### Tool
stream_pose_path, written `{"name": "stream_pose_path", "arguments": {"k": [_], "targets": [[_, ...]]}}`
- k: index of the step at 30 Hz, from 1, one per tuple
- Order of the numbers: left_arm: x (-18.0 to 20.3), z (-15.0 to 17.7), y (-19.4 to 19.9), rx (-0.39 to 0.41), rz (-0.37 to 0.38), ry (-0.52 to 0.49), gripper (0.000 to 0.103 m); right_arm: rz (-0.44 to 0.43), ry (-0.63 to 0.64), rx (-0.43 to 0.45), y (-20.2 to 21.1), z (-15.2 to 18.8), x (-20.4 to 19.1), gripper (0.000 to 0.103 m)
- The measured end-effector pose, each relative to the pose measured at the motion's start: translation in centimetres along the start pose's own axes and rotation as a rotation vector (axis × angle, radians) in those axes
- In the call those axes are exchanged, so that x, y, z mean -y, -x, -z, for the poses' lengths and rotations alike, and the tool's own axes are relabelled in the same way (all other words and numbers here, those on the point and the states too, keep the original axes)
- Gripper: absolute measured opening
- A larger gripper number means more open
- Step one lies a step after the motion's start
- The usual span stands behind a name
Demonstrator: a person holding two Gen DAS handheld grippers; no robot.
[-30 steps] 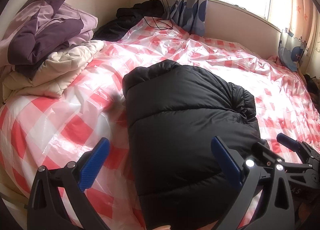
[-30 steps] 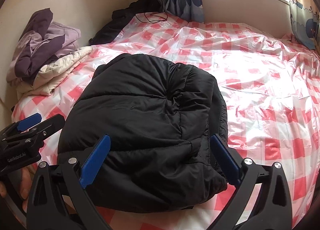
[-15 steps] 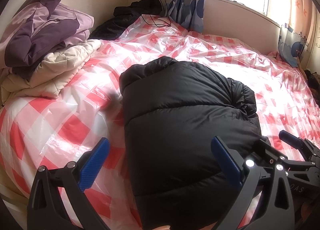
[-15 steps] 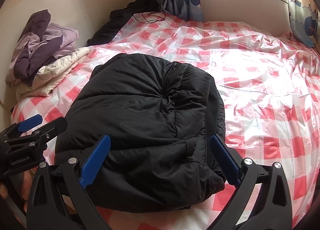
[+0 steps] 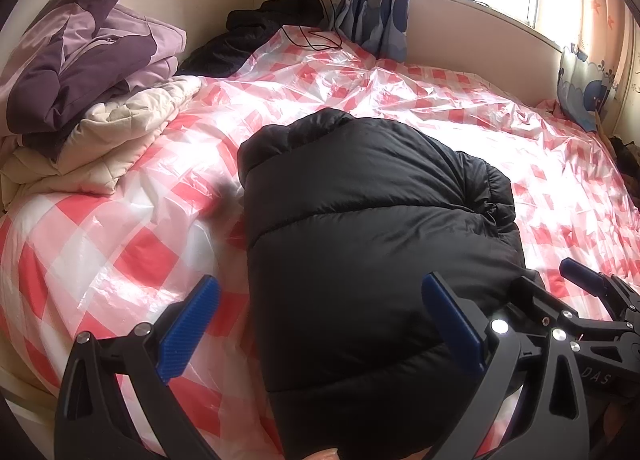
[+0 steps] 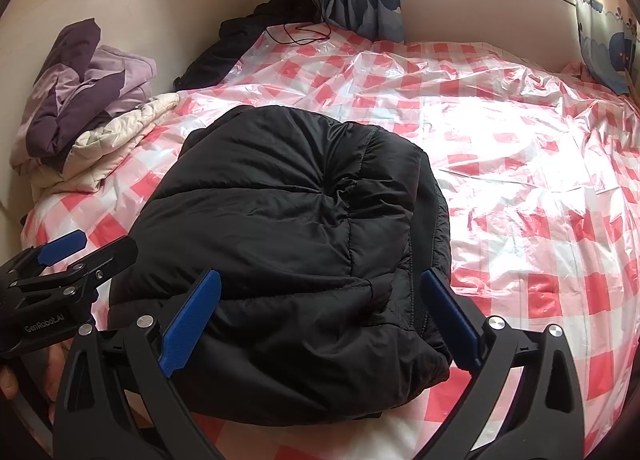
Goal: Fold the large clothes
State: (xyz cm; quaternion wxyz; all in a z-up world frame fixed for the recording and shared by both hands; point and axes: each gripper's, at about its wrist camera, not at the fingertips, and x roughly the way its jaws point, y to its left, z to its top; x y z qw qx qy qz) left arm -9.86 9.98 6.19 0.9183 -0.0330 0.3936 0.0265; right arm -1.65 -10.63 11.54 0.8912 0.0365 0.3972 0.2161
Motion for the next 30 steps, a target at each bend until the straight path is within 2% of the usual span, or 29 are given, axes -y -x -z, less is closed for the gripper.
{"name": "stream_pose_path", "arguments": {"k": [9, 30], "targets": [[0.0, 0.1, -0.3, -0.012, -0.005, -0.004, 0.096, 0.0, 0.002, -0.005, -0.1, 0.0, 0.0, 0.096], [-0.3, 0.0, -1.8, -0.075, -0.014, -0.006, 0.096, 0.006, 0.022, -0.132, -2.0, -0.4, 0.2, 0.096]]}}
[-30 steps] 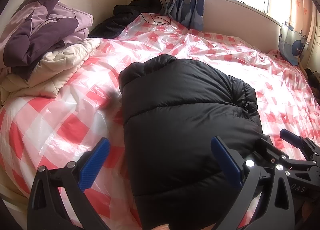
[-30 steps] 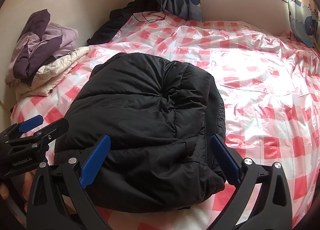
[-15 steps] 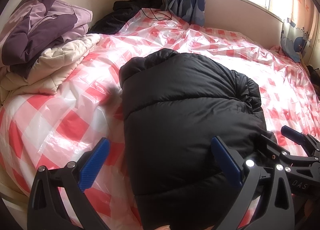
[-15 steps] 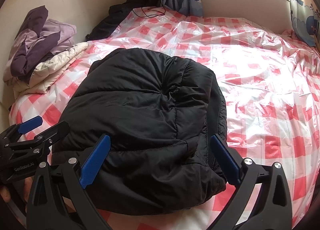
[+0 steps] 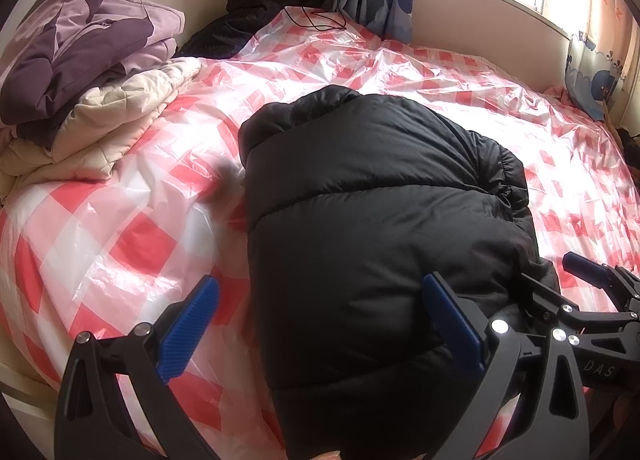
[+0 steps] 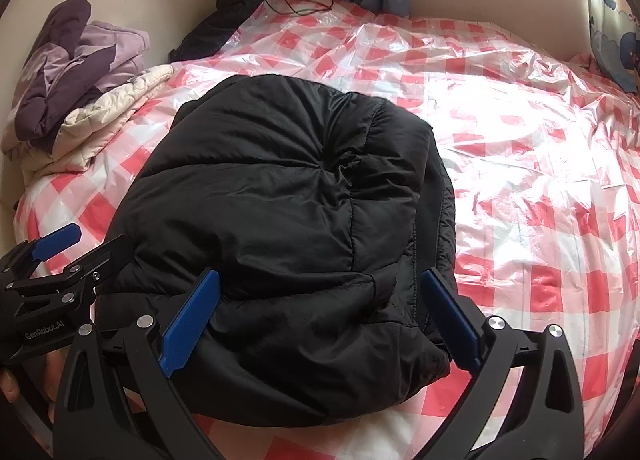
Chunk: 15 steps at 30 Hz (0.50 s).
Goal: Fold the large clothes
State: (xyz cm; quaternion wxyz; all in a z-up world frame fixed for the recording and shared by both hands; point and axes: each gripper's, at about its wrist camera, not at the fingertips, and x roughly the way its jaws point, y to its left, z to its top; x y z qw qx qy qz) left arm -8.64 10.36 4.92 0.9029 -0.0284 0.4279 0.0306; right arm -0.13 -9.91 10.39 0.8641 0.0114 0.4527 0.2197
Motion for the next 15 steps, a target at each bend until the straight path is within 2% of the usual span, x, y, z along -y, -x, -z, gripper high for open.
{"name": "stream_pose_path", "arguments": {"k": [5, 15], "targets": [[-0.2, -0.1, -0.2, -0.008, 0.009, 0.006, 0.096, -0.003, 0.035, -0.058, -0.3, -0.7, 0.0, 0.096], [-0.2, 0.0, -0.4, -0.014, 0.006, 0.003, 0.096, 0.016, 0.069, -0.084, -0.1, -1.0, 0.4, 0.096]]}}
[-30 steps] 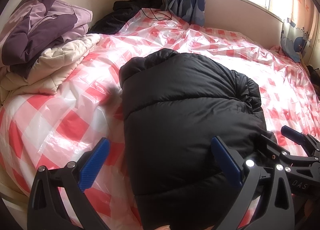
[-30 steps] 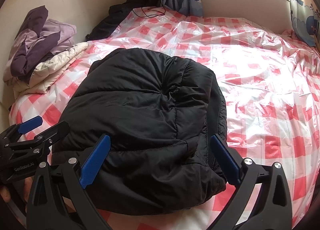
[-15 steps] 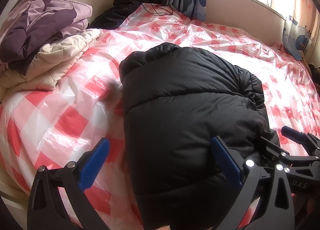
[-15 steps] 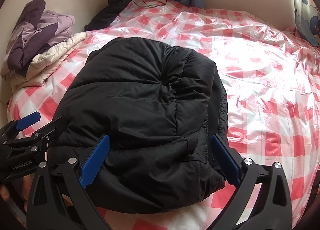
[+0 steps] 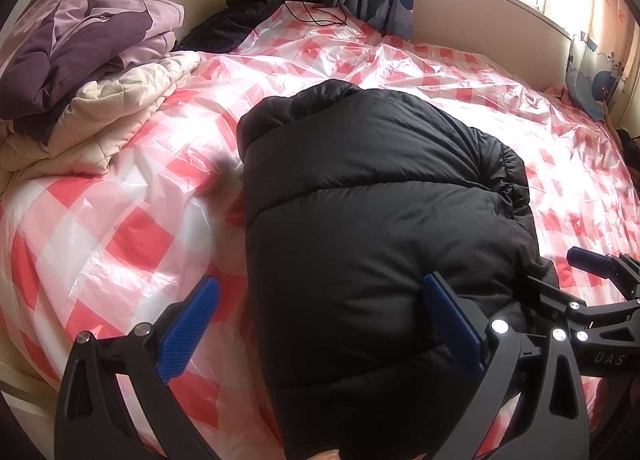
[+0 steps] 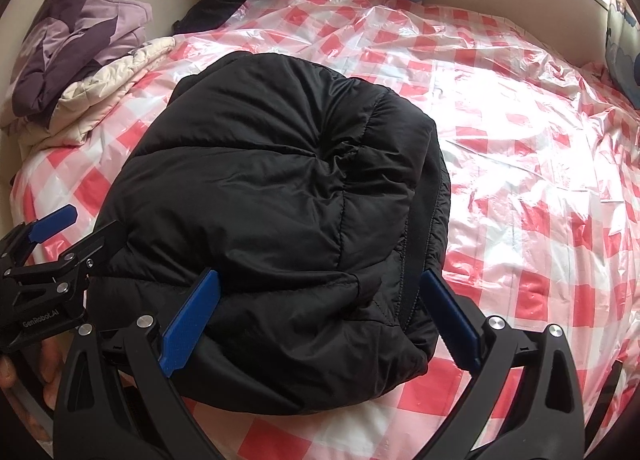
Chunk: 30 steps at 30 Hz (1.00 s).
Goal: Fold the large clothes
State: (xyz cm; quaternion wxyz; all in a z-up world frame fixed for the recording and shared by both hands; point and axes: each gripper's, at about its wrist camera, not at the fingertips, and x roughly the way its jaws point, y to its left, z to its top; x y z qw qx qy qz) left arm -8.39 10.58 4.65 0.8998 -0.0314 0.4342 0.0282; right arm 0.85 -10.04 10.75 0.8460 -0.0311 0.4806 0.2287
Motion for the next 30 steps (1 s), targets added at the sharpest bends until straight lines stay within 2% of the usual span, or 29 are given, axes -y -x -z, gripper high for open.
{"name": "stream_pose_path", "arguments": {"k": [22, 30], "targets": [[0.21, 0.03, -0.12, 0.002, -0.011, -0.009, 0.096, -0.004, 0.002, -0.007, -0.5, 0.02, -0.15, 0.096], [-0.56, -0.32, -0.23, -0.017, 0.025, 0.027, 0.097, -0.006, 0.001, -0.007, -0.57, 0.03, -0.25, 0.096]]}}
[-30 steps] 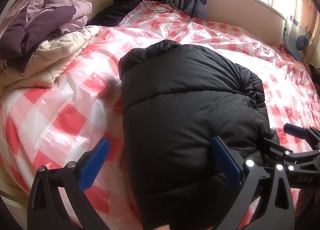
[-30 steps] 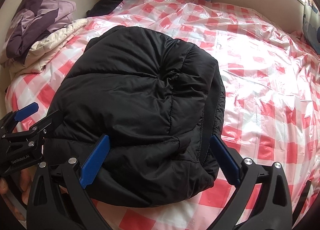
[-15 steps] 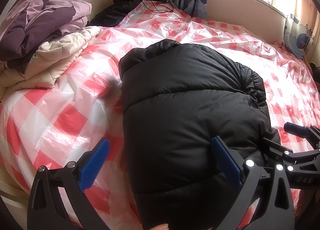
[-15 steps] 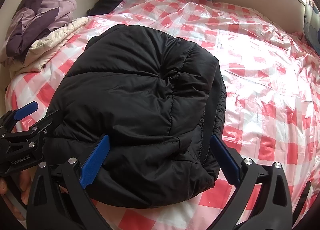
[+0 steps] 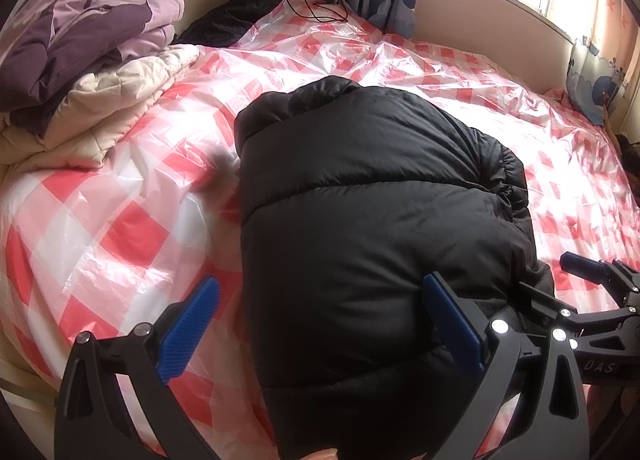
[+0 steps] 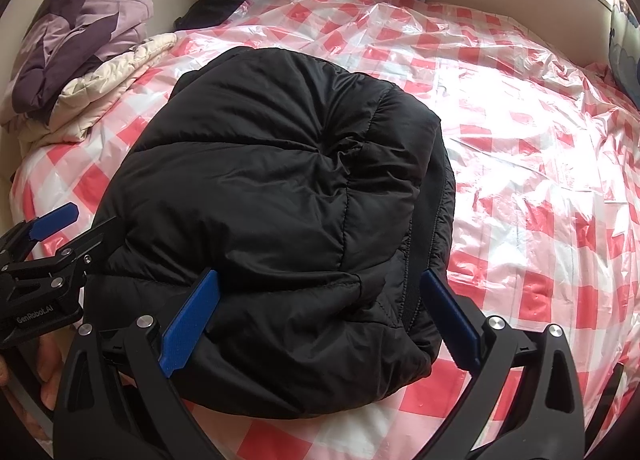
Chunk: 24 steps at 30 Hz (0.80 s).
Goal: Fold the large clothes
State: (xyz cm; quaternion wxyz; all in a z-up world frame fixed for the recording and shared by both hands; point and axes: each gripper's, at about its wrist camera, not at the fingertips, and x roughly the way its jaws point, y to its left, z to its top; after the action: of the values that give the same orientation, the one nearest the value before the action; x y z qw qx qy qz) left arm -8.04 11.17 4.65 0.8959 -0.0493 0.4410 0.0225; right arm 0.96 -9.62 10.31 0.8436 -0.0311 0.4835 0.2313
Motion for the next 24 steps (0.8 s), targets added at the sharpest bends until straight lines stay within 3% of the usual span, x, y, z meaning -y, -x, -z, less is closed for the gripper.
{"name": "stream_pose_path", "arguments": {"k": [24], "targets": [[1.7, 0.2, 0.5, 0.019, -0.077, -0.056, 0.097, -0.002, -0.001, 0.001, -0.2, 0.0, -0.2, 0.096]]}}
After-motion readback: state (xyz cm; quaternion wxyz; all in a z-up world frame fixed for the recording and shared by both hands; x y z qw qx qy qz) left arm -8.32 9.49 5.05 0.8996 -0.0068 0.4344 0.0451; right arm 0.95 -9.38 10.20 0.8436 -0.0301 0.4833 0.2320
